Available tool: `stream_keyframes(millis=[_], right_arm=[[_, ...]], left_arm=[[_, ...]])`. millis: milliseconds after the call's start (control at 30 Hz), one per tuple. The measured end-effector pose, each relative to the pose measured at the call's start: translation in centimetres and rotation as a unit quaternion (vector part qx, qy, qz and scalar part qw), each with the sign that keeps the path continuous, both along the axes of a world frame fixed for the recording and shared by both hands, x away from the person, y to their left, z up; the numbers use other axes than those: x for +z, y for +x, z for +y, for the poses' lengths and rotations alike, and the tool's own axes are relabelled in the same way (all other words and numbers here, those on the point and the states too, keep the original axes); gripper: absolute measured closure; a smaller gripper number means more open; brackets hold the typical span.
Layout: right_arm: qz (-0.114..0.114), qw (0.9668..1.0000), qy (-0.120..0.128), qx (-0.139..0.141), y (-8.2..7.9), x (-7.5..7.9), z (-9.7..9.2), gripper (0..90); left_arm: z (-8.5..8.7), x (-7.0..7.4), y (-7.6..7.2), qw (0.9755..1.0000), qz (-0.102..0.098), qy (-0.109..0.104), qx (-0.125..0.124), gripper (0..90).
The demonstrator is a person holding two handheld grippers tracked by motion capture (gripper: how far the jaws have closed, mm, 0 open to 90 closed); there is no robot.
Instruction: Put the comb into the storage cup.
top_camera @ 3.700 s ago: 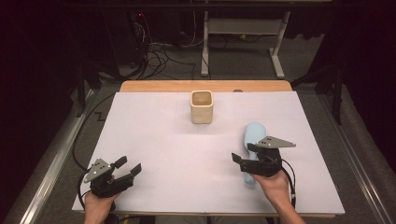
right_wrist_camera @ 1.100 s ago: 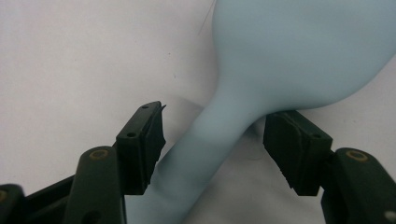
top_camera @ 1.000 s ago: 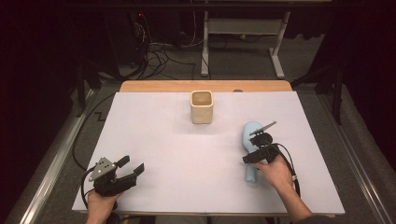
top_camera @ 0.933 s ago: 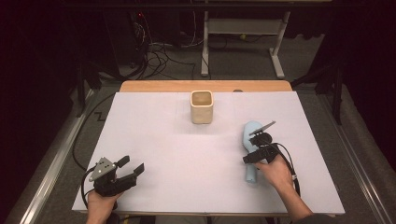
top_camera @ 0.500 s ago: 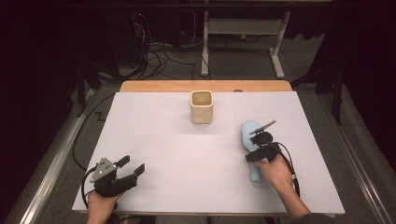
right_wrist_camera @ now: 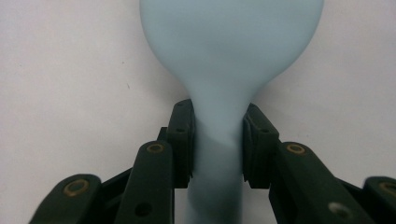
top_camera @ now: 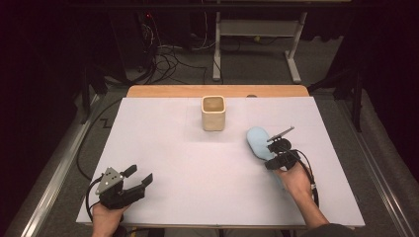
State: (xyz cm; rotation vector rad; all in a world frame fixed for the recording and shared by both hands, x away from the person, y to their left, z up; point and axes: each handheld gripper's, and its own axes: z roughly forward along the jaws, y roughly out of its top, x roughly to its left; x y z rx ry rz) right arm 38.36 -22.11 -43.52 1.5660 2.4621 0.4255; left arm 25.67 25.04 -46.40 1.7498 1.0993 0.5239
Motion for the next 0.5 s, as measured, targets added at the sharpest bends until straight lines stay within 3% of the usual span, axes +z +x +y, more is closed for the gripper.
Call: stream_keyframes(millis=[333, 500], right_arm=[[0.009, 0.9999, -0.005, 0.011, 0.28, 0.15, 0.05, 70.4], [0.0, 0.9998, -0.005, 0.018, 0.27, 0.29, 0.0, 70.5]], left_arm=[[-0.1, 0.01, -0.03, 1.0, -0.002, 0.002, -0.004, 31.5], [-0.12, 0.0, -0.01, 1.0, -0.001, 0.005, -0.008, 31.6]])
